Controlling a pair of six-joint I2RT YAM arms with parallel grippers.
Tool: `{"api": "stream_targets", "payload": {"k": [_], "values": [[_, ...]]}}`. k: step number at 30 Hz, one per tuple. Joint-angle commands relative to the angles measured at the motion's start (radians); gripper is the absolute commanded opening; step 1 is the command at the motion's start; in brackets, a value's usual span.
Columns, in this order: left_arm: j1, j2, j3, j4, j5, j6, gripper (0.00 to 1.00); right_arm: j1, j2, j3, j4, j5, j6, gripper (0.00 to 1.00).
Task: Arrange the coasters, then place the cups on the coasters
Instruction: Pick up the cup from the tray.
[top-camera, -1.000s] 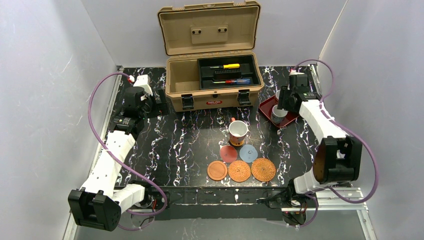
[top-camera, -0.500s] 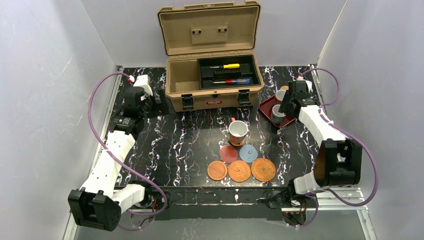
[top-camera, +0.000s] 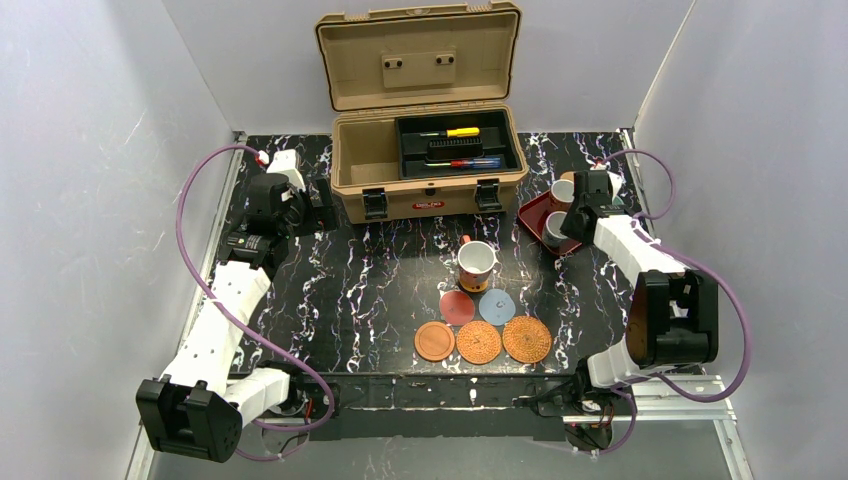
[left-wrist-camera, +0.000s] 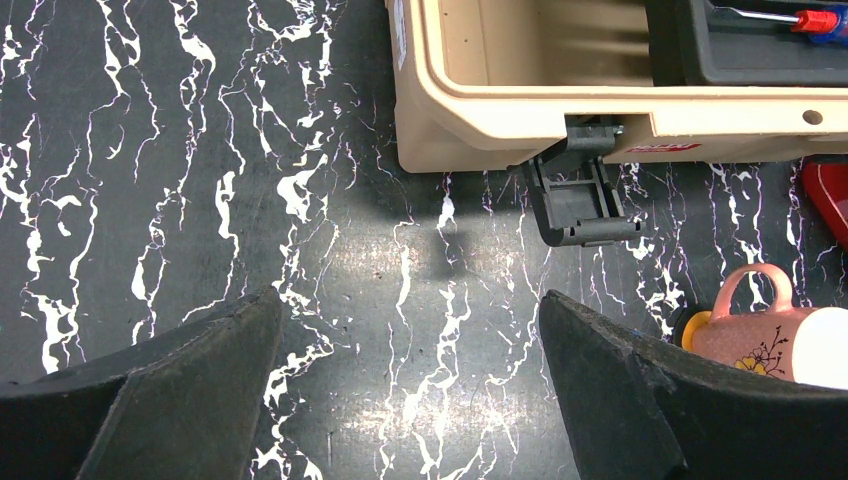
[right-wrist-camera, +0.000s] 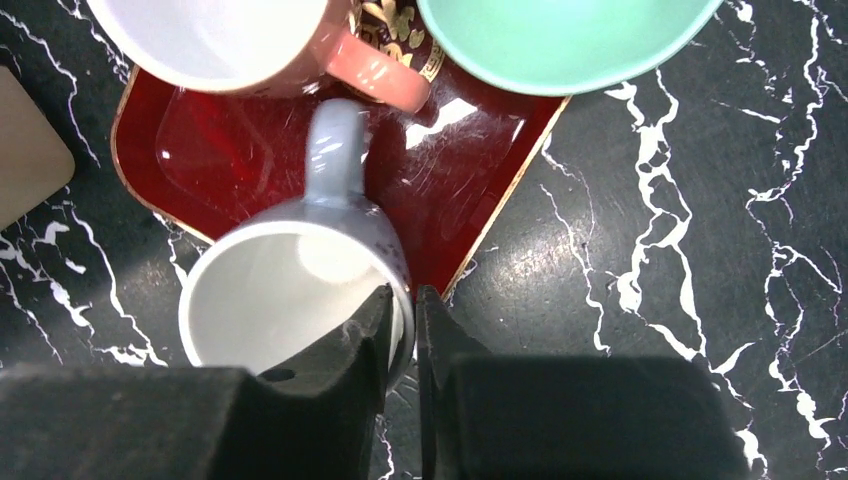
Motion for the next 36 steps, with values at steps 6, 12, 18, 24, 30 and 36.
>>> {"api": "stream_targets", "payload": {"k": [6, 12, 18, 24, 30, 36], "values": [[-0.007, -0.003, -0.003, 0.001, 0.000, -0.002, 0.99, 0.001, -0.057, -0.003, 0.031, 0.073, 0.013, 0.01], [-0.007, -0.006, -0.002, 0.000, -0.003, 0.001, 0.99, 0.001, -0.125, 0.032, 0.005, 0.100, -0.034, 0.01], [-0.007, -0.008, -0.001, 0.000, -0.008, 0.010, 0.99, 0.001, -0.220, 0.073, -0.052, 0.002, -0.127, 0.01], [-0.007, -0.008, -0.002, 0.000, -0.006, 0.012, 0.99, 0.019, -0.304, 0.152, -0.134, -0.292, -0.256, 0.01], [-0.006, -0.008, -0.002, -0.002, -0.006, 0.011, 0.99, 0.110, -0.359, 0.223, -0.229, -0.511, -0.324, 0.01], [-0.007, -0.006, -0.004, 0.000, -0.009, 0.011, 0.99, 0.300, -0.402, 0.253, -0.253, -0.558, -0.279, 0.01]]}}
